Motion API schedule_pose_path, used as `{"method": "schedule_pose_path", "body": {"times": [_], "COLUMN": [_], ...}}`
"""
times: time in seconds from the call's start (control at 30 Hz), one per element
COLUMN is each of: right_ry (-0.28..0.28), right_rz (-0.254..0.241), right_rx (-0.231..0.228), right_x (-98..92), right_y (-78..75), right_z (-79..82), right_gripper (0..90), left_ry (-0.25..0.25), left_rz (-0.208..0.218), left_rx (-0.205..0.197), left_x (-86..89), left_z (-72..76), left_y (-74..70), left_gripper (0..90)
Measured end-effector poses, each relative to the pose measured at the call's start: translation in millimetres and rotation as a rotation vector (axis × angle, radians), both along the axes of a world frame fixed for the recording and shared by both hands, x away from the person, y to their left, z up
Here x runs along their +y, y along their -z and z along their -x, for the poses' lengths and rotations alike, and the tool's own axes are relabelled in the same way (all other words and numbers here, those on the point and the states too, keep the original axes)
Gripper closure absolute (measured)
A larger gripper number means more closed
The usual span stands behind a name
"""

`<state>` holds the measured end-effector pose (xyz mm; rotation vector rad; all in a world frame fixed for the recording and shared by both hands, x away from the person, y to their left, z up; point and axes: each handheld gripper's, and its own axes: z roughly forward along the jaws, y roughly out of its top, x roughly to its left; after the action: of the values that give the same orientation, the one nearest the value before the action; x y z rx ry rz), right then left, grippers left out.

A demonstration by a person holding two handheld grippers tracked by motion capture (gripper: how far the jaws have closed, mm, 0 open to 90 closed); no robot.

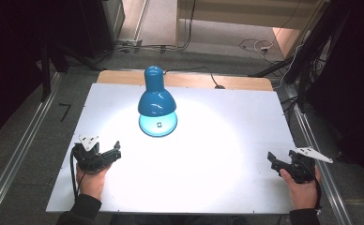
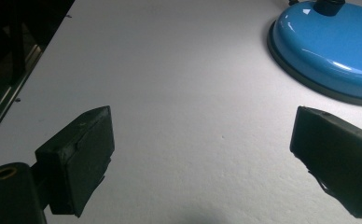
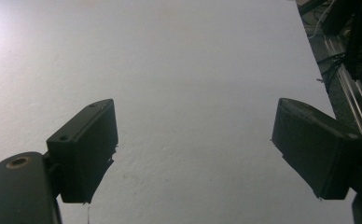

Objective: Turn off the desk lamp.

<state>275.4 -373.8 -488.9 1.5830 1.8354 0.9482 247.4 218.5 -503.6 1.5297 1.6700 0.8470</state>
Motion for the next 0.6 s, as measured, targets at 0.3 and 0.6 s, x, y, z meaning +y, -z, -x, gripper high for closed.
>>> {"method": "schedule_pose_path", "body": {"times": [0.3,0.6], "right_ry": [0.001,0.002], "right_rz": [-0.009,-0.02], "right_rx": [0.003,0.011], "right_x": [-0.3,-0.1], "right_y": [0.8,1.6], "right_z": [-0.3,-1.0], "right_gripper": [13.0,13.1], "left_ry": [0.011,0.032], "left_rz": [-0.005,-0.011], "left_rx": [-0.005,-0.01], "left_x": [-5.1,-10.7], "left_z": [-4.0,-7.8], "left_y": [-2.0,-3.5], "left_gripper": [7.1,8.4]}}
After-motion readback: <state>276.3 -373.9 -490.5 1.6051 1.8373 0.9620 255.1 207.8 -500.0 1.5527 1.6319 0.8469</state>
